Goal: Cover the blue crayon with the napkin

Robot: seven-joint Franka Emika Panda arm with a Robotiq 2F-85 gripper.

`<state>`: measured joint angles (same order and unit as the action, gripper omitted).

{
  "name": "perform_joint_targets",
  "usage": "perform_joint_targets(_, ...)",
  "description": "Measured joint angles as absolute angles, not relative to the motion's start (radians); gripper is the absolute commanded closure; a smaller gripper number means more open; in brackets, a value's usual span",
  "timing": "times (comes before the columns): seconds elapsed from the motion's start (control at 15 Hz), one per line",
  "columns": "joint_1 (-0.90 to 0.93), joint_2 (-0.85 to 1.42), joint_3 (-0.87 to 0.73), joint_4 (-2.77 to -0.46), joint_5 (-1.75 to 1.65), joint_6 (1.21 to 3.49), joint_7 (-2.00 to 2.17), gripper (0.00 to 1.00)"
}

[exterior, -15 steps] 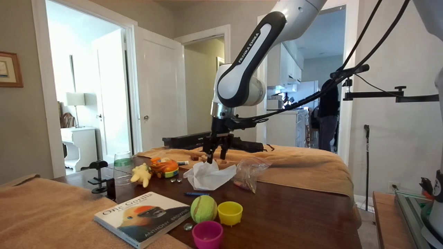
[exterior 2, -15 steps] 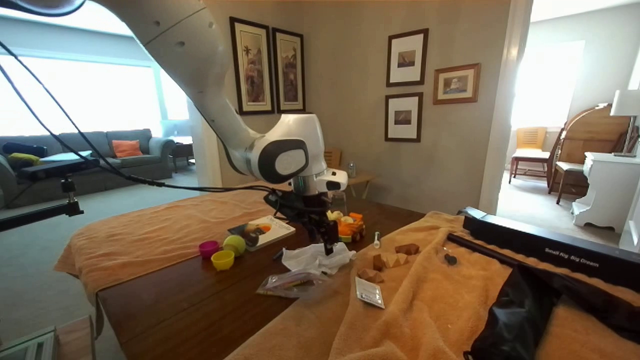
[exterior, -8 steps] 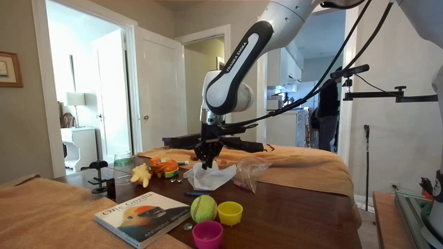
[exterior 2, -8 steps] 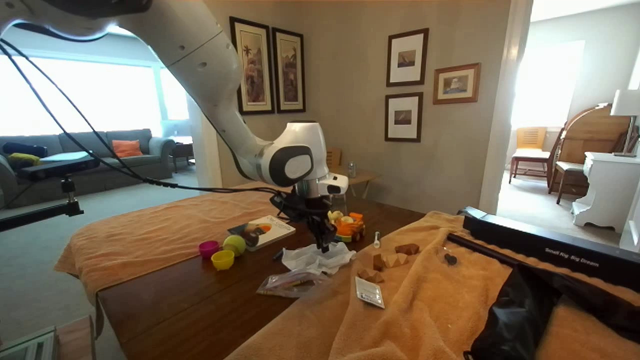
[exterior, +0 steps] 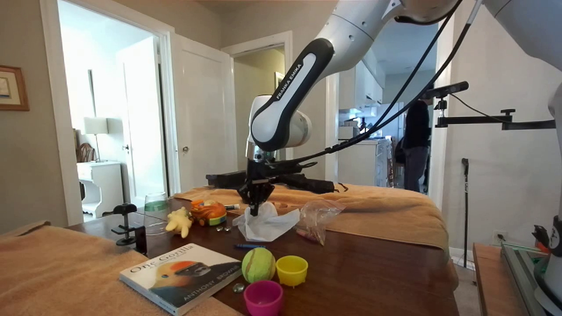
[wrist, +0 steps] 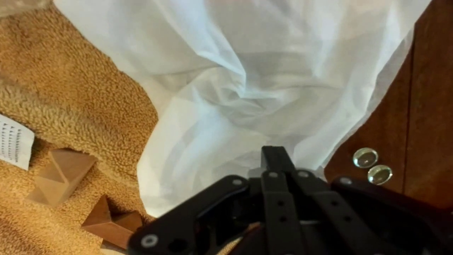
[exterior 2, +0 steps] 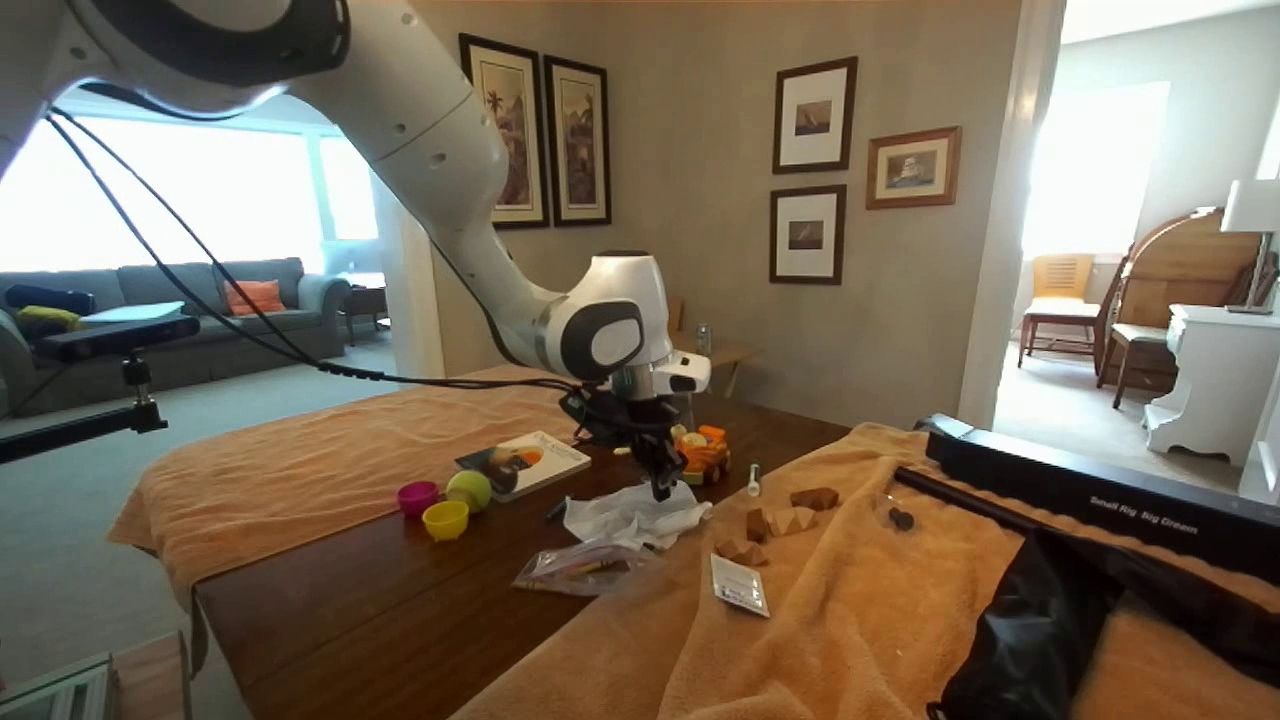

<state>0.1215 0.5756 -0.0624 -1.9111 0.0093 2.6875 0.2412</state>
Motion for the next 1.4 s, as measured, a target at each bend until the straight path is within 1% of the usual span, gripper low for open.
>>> perform_joint_targets(0.73,0.086,0.693,-0.003,-1.788,0.025,2.688,0.234,1.0)
perform_joint_targets(0.8,0.085,0.696,-0.001,-1.783,0.025,2.688,0.231,0.74)
perform_joint_targets(0.87,0.086,0.699,0.0,-1.778,0.025,2.687,0.227,0.72)
perform_joint_targets(0.93,0.086,0.7,0.0,-1.775,0.025,2.687,0.225,0.67)
perform_joint_targets(1.4,0.107,0.701,0.009,-1.774,0.022,2.676,0.196,0.16)
